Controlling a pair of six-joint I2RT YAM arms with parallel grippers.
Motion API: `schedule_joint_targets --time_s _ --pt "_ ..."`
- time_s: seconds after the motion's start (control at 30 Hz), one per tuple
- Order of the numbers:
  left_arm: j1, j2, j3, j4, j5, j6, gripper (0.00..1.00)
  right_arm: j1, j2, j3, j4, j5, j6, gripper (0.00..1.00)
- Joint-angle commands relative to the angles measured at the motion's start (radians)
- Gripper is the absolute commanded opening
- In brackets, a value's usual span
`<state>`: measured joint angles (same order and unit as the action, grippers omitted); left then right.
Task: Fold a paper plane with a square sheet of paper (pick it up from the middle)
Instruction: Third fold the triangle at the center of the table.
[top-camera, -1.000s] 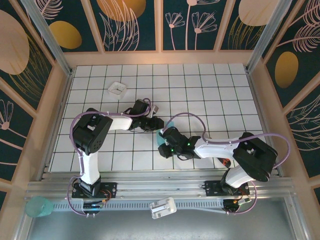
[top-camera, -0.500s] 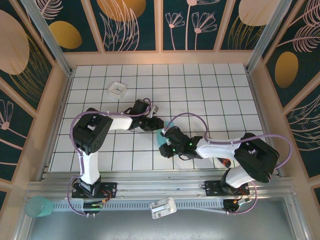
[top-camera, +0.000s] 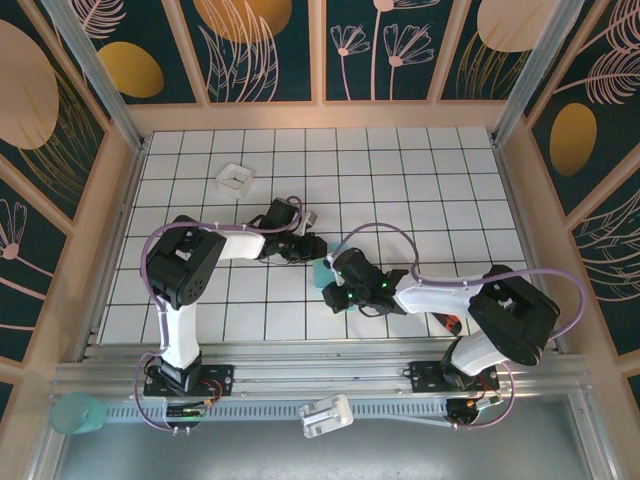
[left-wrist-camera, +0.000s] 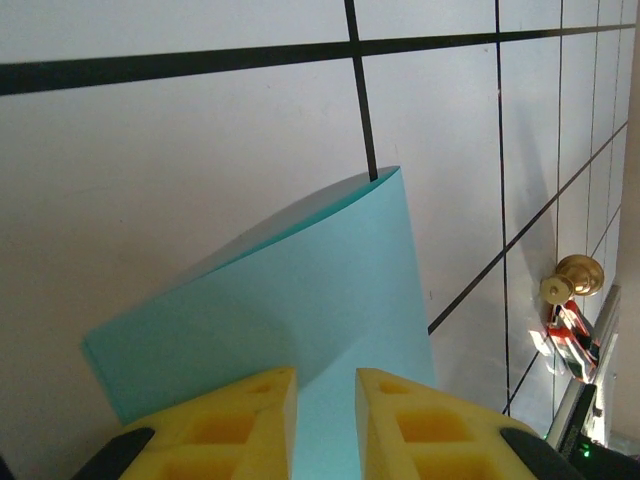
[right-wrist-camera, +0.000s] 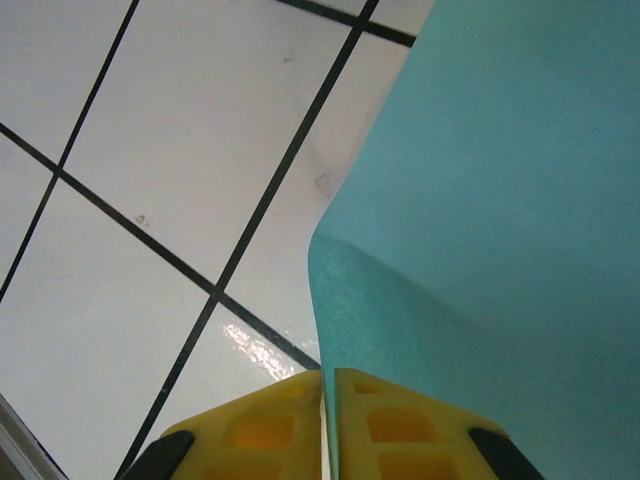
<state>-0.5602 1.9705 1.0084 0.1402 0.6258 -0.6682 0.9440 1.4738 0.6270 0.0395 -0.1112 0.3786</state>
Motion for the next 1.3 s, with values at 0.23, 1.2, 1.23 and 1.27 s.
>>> schedule_joint_targets --time_s 0.23,1.2,1.23,1.27 --pt "-0.001 0.046 0.010 -0.050 -0.021 0.036 0.23 -0.101 -0.009 -0.024 0.073 -0.126 -0.015 0.10" --pt "-0.002 0.050 0.016 -0.060 -0.021 0.045 0.24 -0.242 0.055 -0.044 0.128 -0.237 -0.013 0.06" --pt "-0.001 0.051 0.016 -0.061 -0.020 0.045 0.24 -0.244 0.058 -0.043 0.126 -0.240 -0.016 0.06" --pt "-0.001 0.050 0.016 -0.060 -0.021 0.044 0.24 -0.248 0.062 -0.041 0.126 -0.240 -0.020 0.07"
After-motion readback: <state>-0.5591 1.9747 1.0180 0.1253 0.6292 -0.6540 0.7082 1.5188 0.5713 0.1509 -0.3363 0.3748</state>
